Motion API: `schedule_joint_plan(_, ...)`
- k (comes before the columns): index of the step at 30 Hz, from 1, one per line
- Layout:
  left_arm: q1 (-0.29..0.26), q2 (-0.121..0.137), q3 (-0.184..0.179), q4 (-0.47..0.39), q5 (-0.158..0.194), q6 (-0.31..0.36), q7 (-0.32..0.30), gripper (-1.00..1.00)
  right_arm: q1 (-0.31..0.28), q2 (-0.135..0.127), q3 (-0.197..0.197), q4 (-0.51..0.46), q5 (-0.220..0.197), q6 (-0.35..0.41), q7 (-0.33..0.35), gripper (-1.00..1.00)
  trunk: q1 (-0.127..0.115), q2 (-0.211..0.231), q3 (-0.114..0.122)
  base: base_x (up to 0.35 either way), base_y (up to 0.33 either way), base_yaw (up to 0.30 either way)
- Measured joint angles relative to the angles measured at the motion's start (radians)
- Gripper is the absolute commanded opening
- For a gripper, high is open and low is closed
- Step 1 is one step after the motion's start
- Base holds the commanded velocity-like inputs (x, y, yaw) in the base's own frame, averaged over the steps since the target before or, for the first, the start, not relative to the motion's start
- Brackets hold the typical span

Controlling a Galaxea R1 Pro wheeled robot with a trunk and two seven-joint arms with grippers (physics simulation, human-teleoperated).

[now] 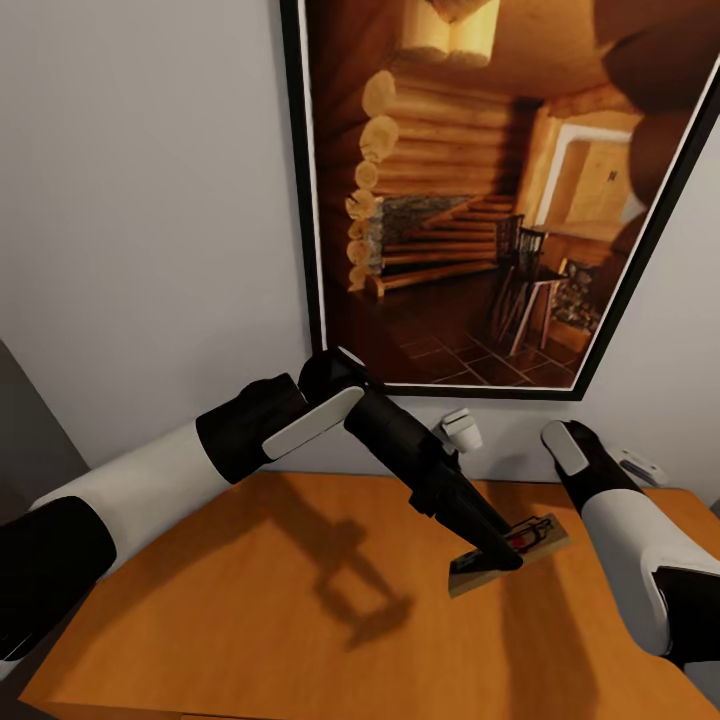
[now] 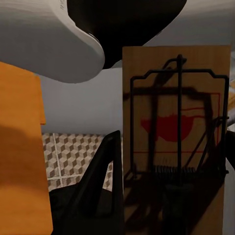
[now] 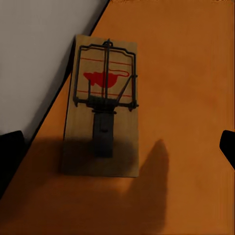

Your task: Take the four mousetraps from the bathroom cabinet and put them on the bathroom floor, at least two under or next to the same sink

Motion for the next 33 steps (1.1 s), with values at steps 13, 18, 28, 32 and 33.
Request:
schedule_joint_plan(13, 0.001, 0.001, 0.000, 0.000, -0.001, -0.001, 0.000, -1.00, -0.014, -0.035, -0.002, 0.097, -0.005, 0.021, 0.098, 1.00, 0.000, 0.000, 0.000, 0.000, 0.000, 0.000)
schedule_joint_plan(18, 0.000, 0.000, 0.000, 0.000, -0.001, -0.002, 0.000, -1.00, -0.047, -0.057, -0.008, 0.124, -0.004, 0.160, 0.160, 1.00, 0.000, 0.000, 0.000, 0.000, 0.000, 0.000)
schedule_joint_plan(28, 0.001, 0.000, 0.000, 0.001, -0.001, -0.002, 0.000, -1.00, -0.068, -0.091, -0.009, 0.166, -0.006, 0.187, 0.191, 1.00, 0.000, 0.000, 0.000, 0.000, 0.000, 0.000)
schedule_joint_plan(32, 0.001, 0.001, 0.000, 0.001, -0.002, -0.002, 0.000, -1.00, -0.069, -0.093, -0.009, 0.168, -0.006, 0.185, 0.192, 1.00, 0.000, 0.000, 0.000, 0.000, 0.000, 0.000)
schedule_joint_plan(33, 0.001, 0.001, 0.000, 0.001, -0.001, -0.002, 0.000, -1.00, -0.069, -0.094, -0.010, 0.169, -0.006, 0.184, 0.192, 1.00, 0.000, 0.000, 0.000, 0.000, 0.000, 0.000)
